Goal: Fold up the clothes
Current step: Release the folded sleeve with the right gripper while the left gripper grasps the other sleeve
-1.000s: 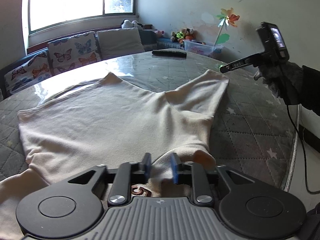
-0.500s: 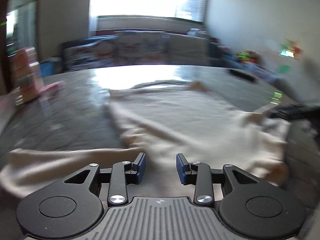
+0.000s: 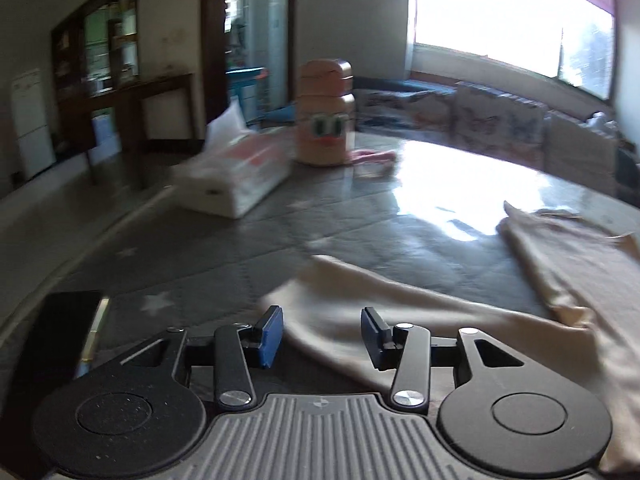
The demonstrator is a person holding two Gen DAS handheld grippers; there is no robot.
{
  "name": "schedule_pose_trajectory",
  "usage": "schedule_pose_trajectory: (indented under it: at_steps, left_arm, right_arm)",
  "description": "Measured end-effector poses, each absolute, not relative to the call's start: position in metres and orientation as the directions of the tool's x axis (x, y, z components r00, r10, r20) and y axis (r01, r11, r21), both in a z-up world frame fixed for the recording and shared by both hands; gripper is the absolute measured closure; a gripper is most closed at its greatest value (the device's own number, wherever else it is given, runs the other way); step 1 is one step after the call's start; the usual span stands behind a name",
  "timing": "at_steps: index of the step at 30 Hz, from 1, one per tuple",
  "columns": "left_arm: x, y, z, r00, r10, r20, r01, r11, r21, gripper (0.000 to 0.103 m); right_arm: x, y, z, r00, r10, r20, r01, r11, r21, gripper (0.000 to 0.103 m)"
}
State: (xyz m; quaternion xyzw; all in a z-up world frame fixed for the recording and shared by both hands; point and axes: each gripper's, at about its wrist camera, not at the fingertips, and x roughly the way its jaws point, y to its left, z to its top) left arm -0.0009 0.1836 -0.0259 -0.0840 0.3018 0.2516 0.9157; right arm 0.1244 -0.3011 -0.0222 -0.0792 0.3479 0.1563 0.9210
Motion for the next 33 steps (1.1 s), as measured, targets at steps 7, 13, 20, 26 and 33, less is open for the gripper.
schedule_pose_trajectory:
  at_steps: [7,13,20,26,33]
  left_arm:
    - [0.01,0.198,-0.032,0.675,0.42,-0.607,-0.532,0.847,-0.006,0.089]
    - [0.008,0.2,-0.031,0.664,0.444,-0.602,-0.558,0.83,-0.003,0.097]
    - [-0.008,0.216,-0.02,0.639,0.514,-0.572,-0.622,0.783,0.009,0.097]
    - [-0.004,0.228,-0.024,0.62,0.506,-0.6,-0.613,0.789,0.034,0.096]
    - [-0.001,0.219,-0.024,0.617,0.492,-0.614,-0.59,0.806,0.053,0.077]
  right_arm:
    - [0.124,-0.302,-0.021,0.72,0.215,-0.66,-0.324,0.945,-0.045,0.03]
    - [0.124,-0.305,-0.025,0.715,0.213,-0.666,-0.314,0.949,-0.035,0.027]
    - [0.115,-0.307,-0.025,0.705,0.216,-0.675,-0.306,0.952,-0.015,0.025]
    - [0.105,-0.304,-0.025,0.702,0.242,-0.67,-0.325,0.946,0.001,0.023]
    - [0.1,-0.303,-0.021,0.703,0.254,-0.665,-0.33,0.944,0.012,0.023]
